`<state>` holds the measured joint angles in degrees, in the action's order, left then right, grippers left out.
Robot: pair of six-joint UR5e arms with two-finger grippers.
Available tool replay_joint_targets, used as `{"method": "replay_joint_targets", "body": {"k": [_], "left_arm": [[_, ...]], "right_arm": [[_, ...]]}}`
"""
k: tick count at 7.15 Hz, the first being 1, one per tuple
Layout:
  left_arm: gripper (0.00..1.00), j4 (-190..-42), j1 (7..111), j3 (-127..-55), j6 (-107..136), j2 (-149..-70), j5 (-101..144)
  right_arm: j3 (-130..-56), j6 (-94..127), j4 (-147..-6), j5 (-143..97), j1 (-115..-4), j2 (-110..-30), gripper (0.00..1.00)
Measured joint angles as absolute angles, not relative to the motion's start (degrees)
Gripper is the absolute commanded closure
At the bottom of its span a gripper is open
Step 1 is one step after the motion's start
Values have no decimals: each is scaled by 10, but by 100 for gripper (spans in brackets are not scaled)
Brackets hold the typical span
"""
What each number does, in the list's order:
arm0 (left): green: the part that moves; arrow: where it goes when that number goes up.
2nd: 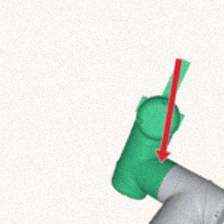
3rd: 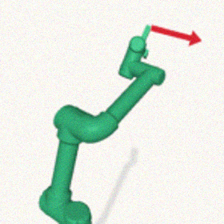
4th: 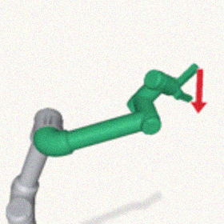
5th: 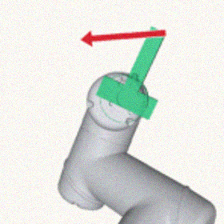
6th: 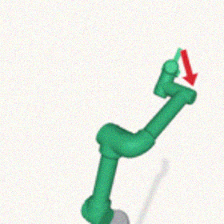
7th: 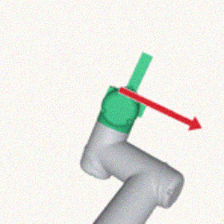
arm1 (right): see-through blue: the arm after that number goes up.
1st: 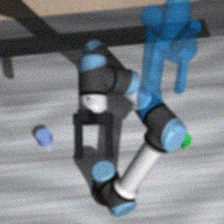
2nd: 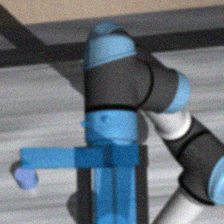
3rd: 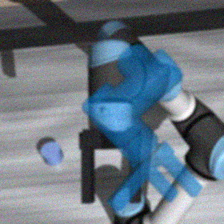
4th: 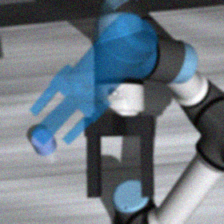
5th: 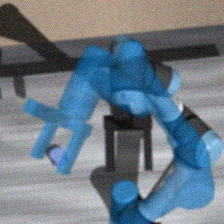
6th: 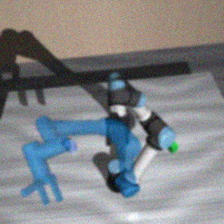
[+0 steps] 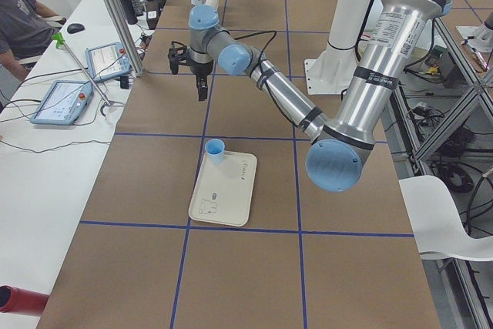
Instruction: Transfer IKEA cup to right arm and place on rack
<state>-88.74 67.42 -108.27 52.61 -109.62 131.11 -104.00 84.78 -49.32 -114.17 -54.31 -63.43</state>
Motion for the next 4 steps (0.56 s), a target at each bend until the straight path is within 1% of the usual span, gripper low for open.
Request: {"method": "replay_joint_targets", "body": {"k": [2, 4], "left_arm": [[0, -887, 684, -1018, 434, -1073, 1334], [0, -917, 682, -976, 412, -1054, 1337]], "right_arm": [[-1047, 913, -486, -1140, -510, -620, 0], [-1047, 944, -455, -1130, -483, -617, 0]]}}
